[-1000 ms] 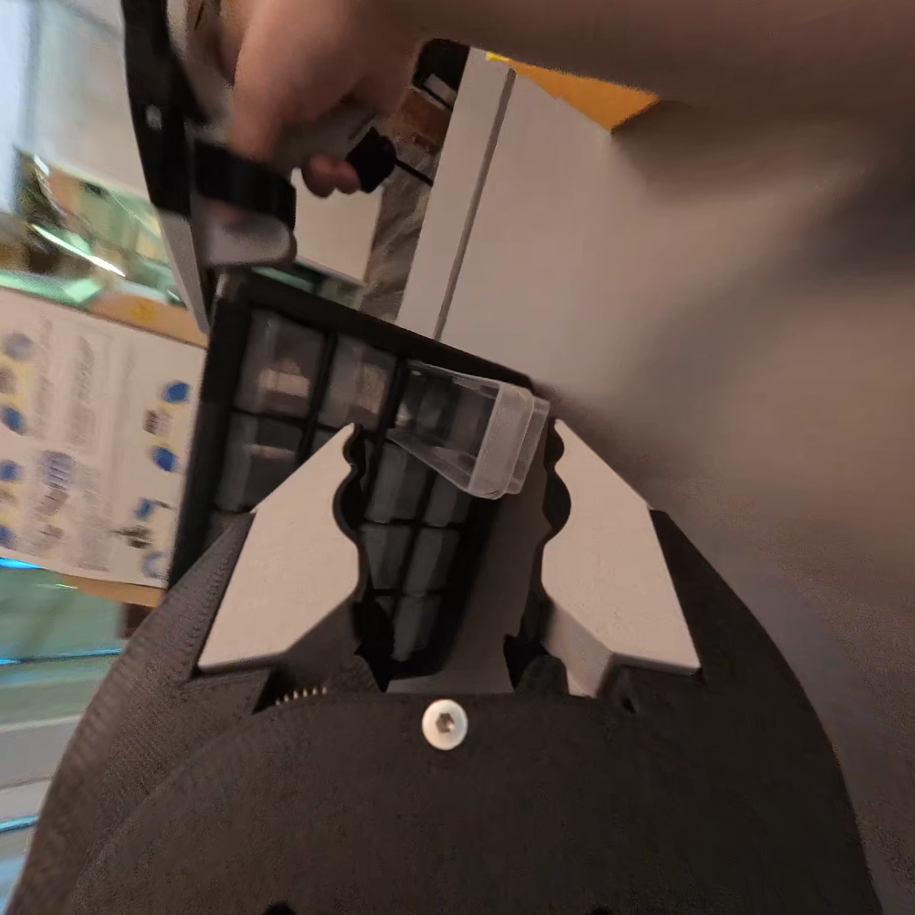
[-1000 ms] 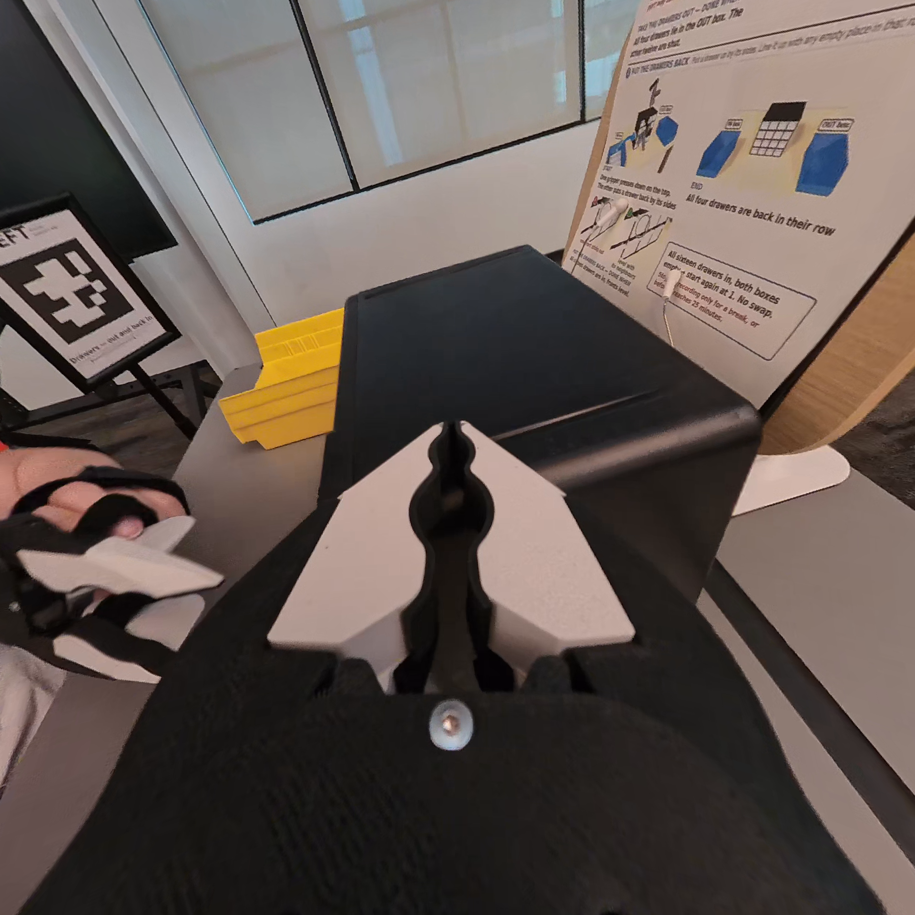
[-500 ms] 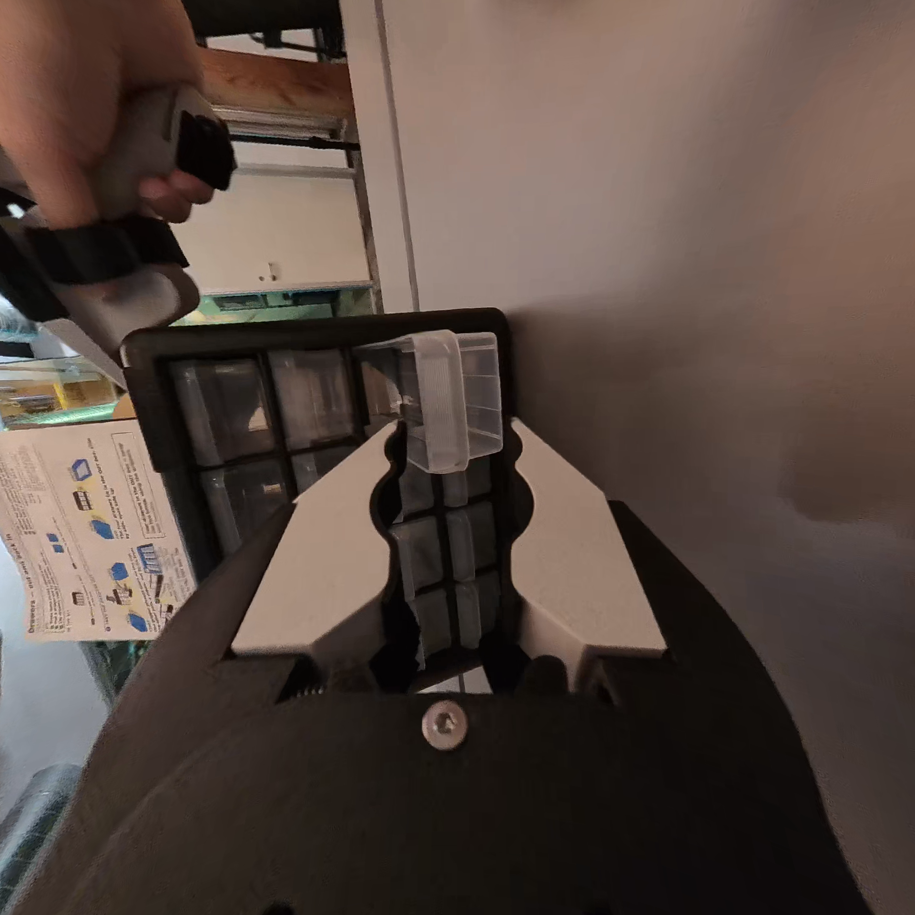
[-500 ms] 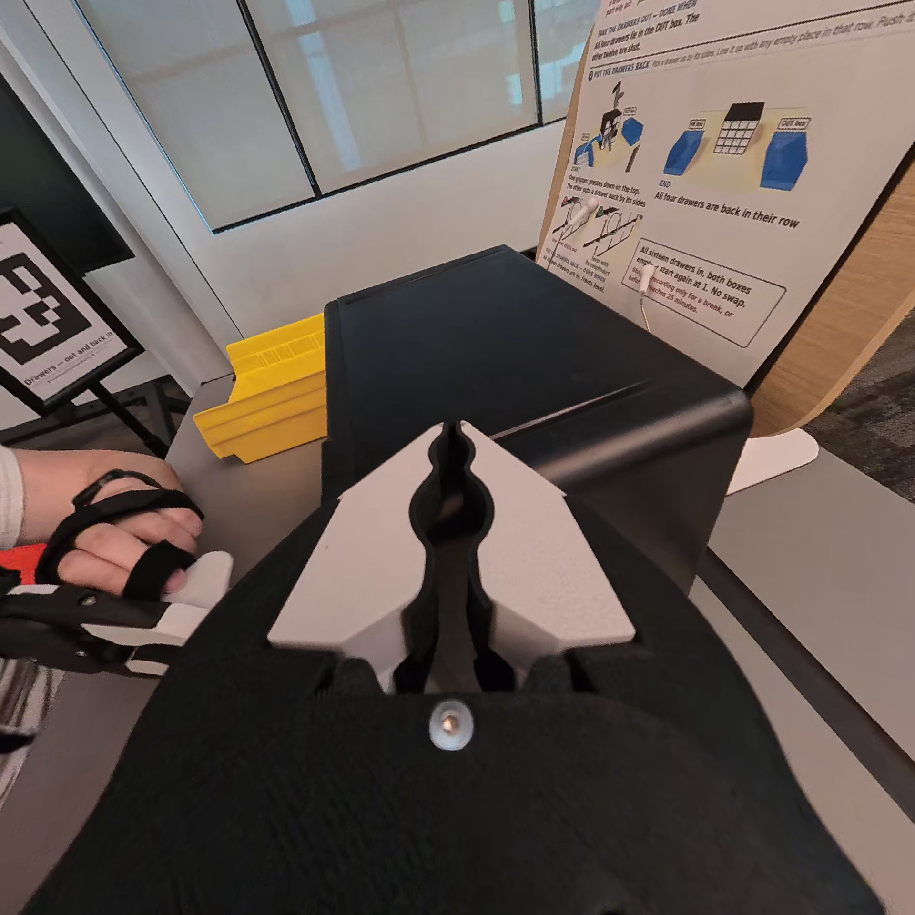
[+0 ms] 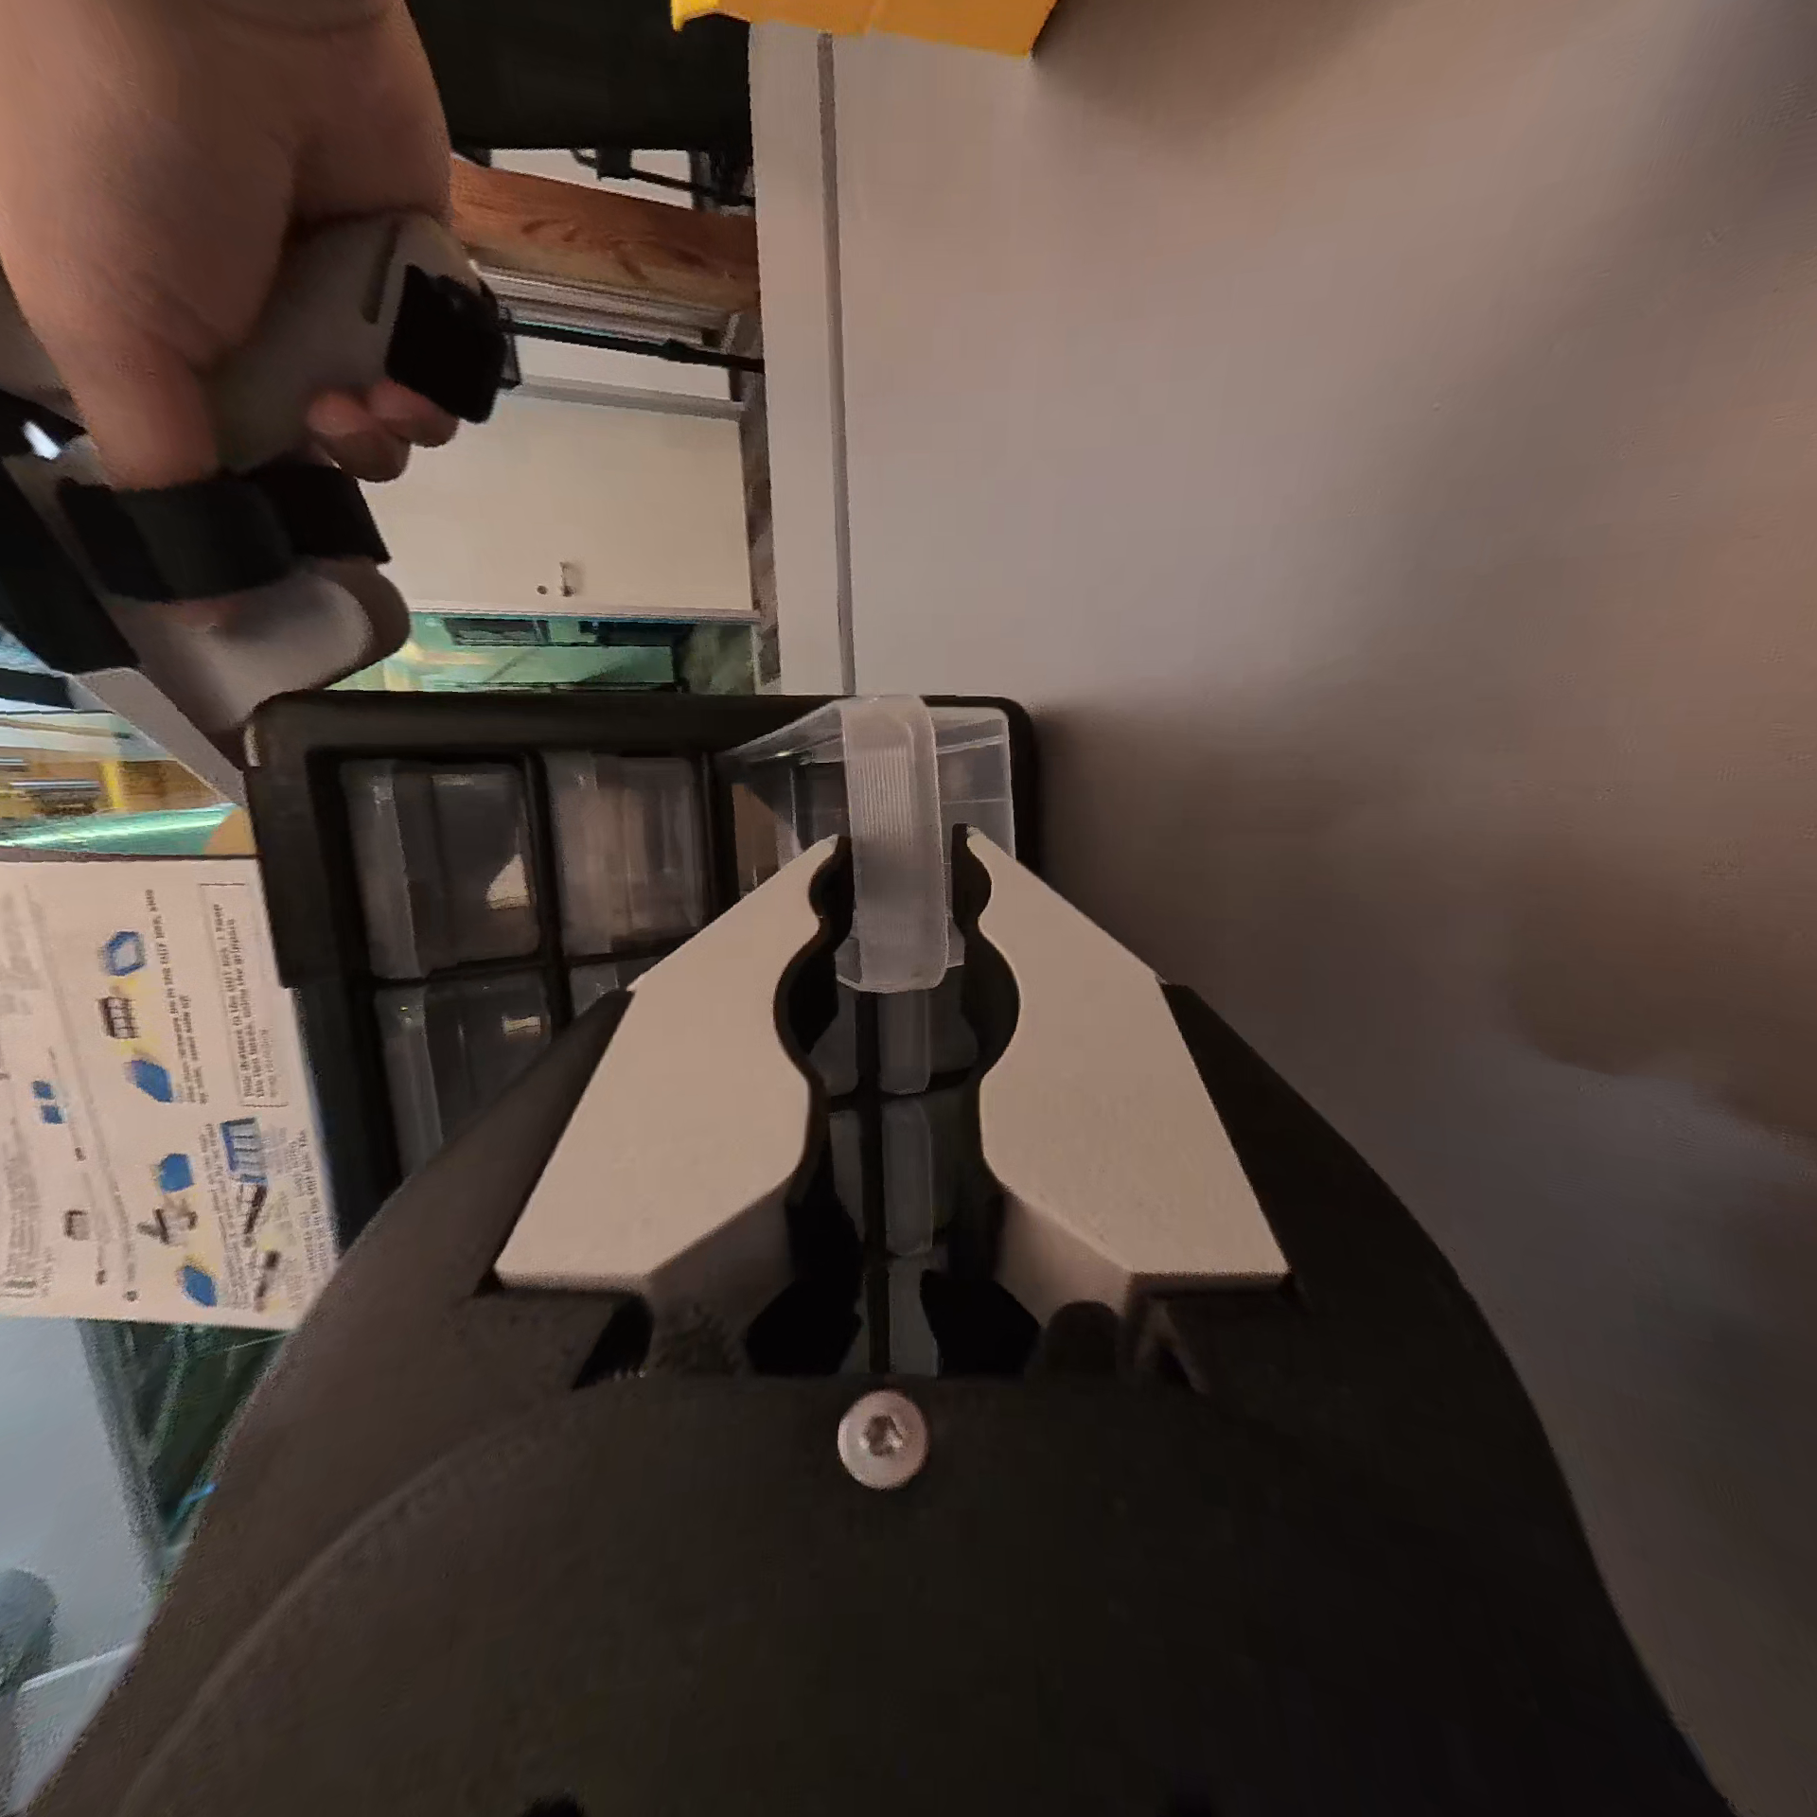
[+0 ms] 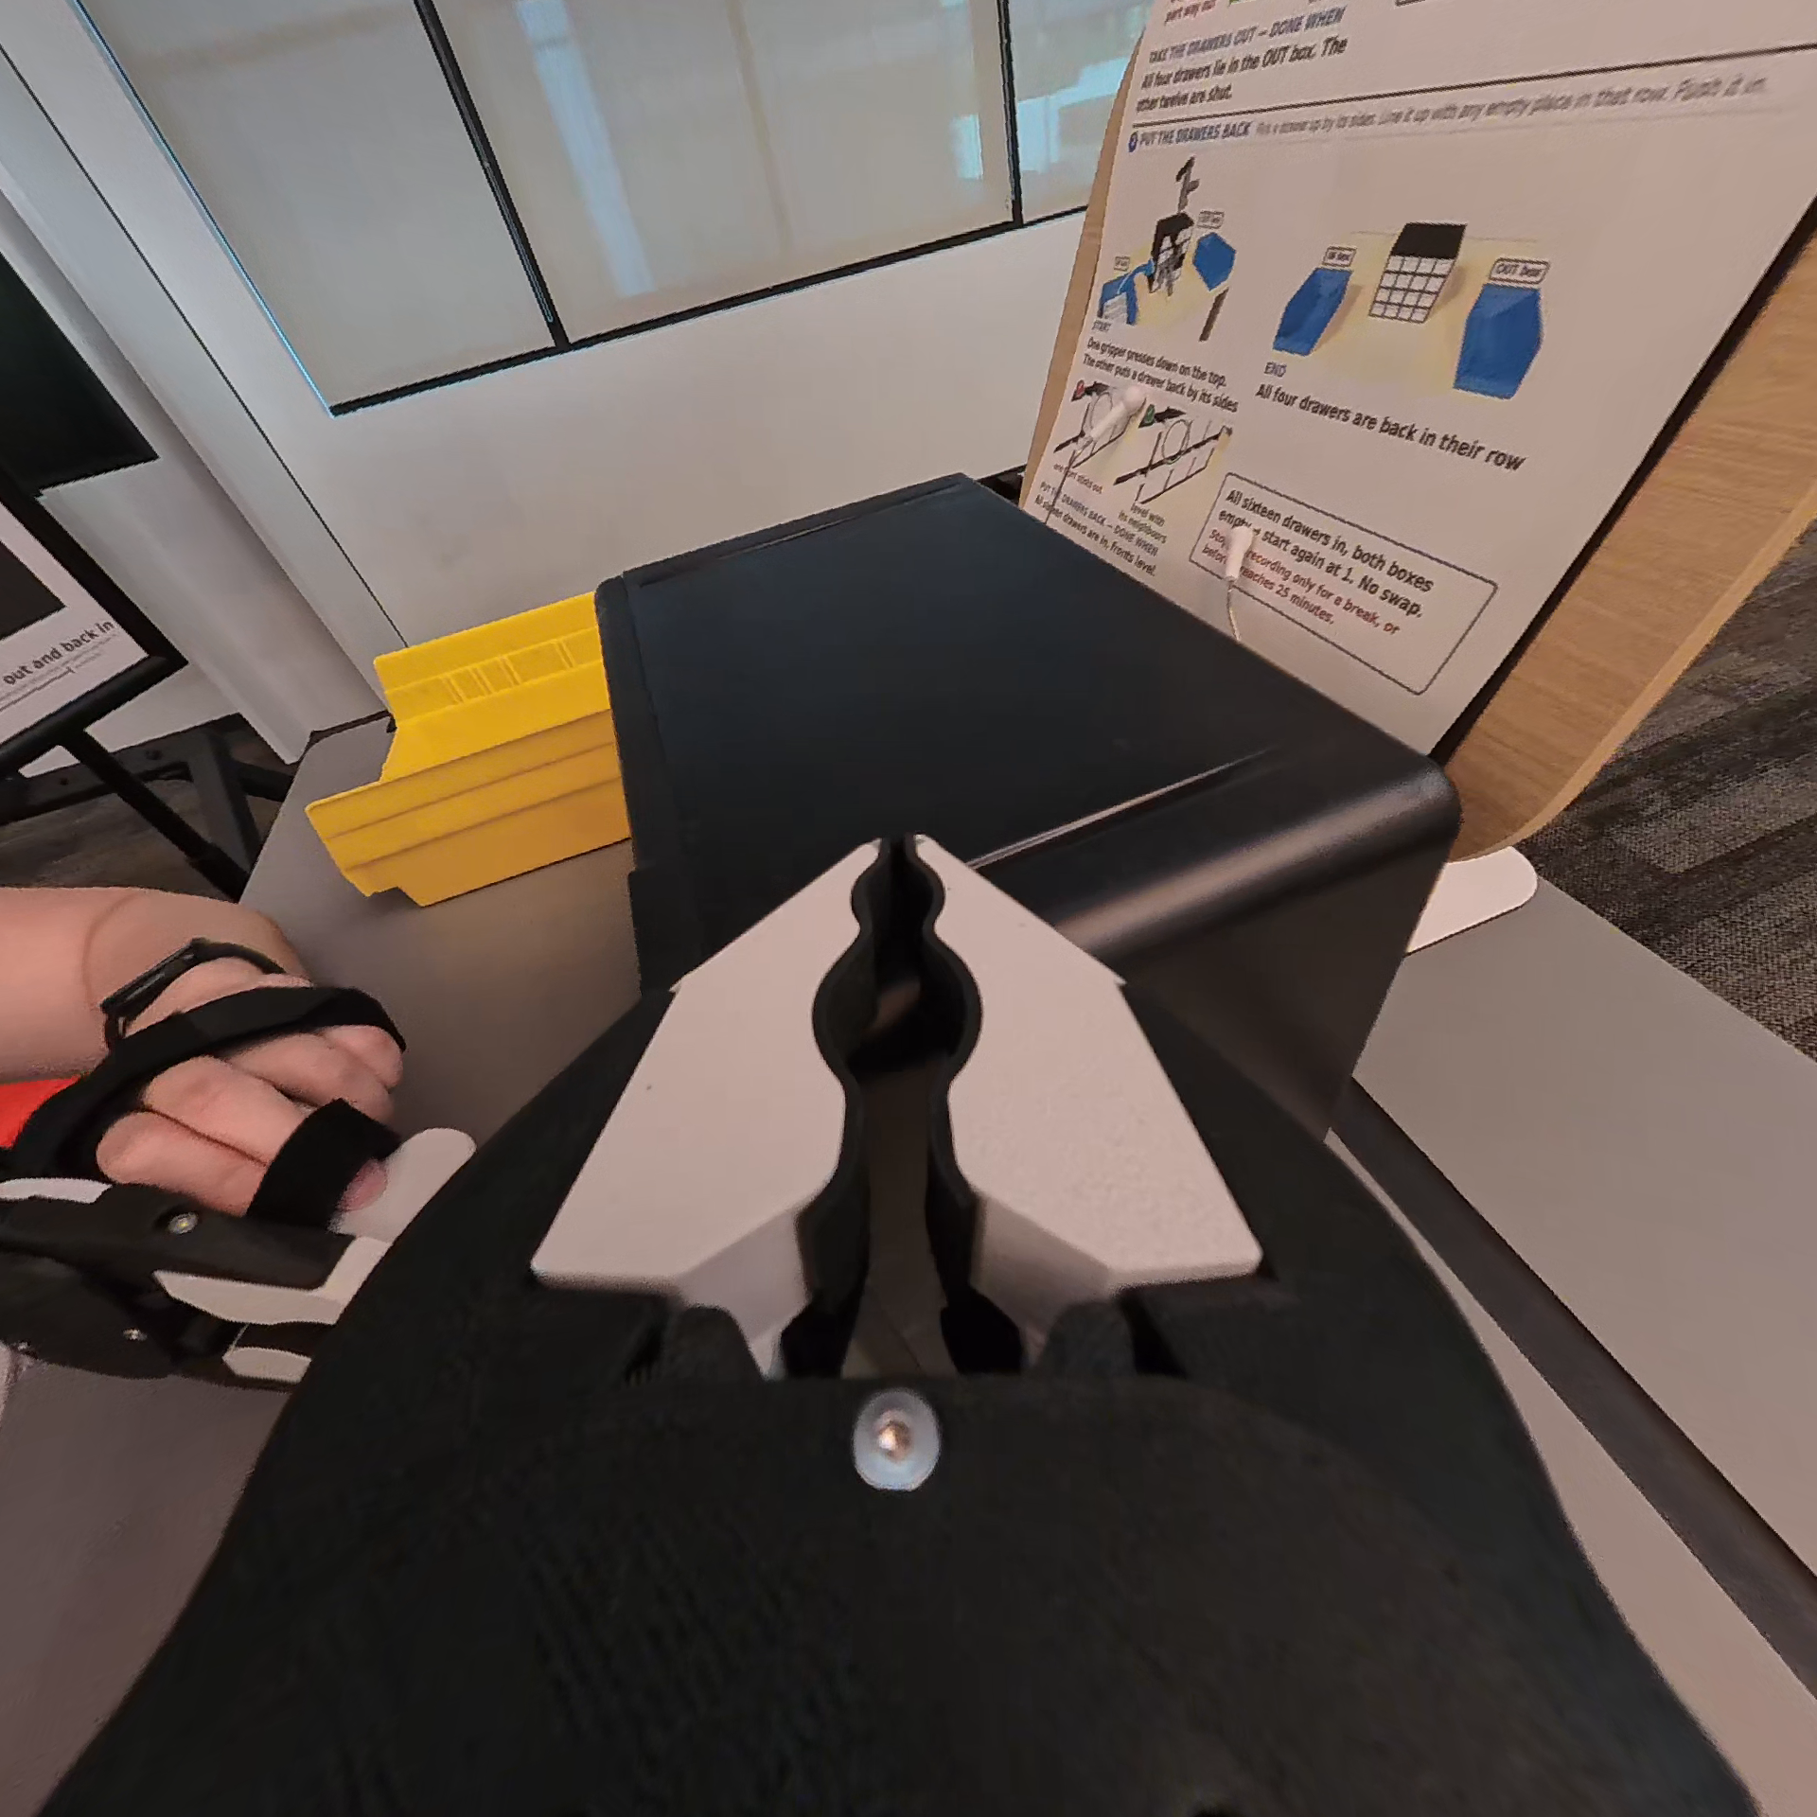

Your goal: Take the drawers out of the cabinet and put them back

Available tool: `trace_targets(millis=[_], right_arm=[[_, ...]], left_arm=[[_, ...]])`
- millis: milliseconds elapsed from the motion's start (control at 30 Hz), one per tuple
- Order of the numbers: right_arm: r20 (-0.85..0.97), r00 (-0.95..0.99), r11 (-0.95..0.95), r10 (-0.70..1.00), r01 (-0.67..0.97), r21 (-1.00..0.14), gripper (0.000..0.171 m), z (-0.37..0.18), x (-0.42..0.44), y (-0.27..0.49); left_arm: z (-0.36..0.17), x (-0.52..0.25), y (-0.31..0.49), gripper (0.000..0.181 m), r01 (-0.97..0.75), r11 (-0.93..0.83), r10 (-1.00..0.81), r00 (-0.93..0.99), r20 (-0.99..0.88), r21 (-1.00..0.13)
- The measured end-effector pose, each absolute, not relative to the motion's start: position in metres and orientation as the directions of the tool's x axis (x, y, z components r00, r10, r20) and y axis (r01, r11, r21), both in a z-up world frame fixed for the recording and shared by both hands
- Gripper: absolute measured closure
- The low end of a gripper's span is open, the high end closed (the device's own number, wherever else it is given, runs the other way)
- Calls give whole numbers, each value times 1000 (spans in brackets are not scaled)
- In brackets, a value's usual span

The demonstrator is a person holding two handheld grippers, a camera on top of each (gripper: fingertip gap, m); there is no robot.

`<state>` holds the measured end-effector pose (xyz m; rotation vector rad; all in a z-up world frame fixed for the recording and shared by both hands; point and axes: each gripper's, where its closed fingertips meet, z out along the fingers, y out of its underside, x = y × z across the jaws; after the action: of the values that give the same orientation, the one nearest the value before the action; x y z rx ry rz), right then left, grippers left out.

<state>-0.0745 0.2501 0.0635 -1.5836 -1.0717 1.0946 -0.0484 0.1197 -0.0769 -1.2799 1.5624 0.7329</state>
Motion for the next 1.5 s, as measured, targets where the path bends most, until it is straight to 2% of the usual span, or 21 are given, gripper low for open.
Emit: trace_targets(millis=[467,733,767,833,933,1033,1500], right_arm=[[-185,223,-221,957,147,-964,171,64,-74,250],[-201,210,-232,957,135,-963,171,64,-74,250],[-203,209,-233,957,133,-963,171,64,-74,250],[-208,204,-237,957,130,-963,171,64,-74,250],[-210,202,-238,957,130,-962,171,64,-74,250],[-206,205,-236,957,135,-962,171,64,-74,250],[-212,204,-242,956,134,-961,171,64,-74,249]], left_arm=[[-73,-57,134,163,-969,212,-386,37,-922,-128],[-69,-70,172,161,-986,128,-352,59,-934,-110],[-68,-75,177,160,-990,101,-336,62,-940,-102],[-66,-78,177,144,-990,111,-300,46,-953,-83],[-67,-67,162,154,-969,231,-254,25,-967,-86],[-59,-62,160,170,-963,262,-179,19,-984,-66],[-61,-67,191,174,-979,182,-209,51,-976,-91]])
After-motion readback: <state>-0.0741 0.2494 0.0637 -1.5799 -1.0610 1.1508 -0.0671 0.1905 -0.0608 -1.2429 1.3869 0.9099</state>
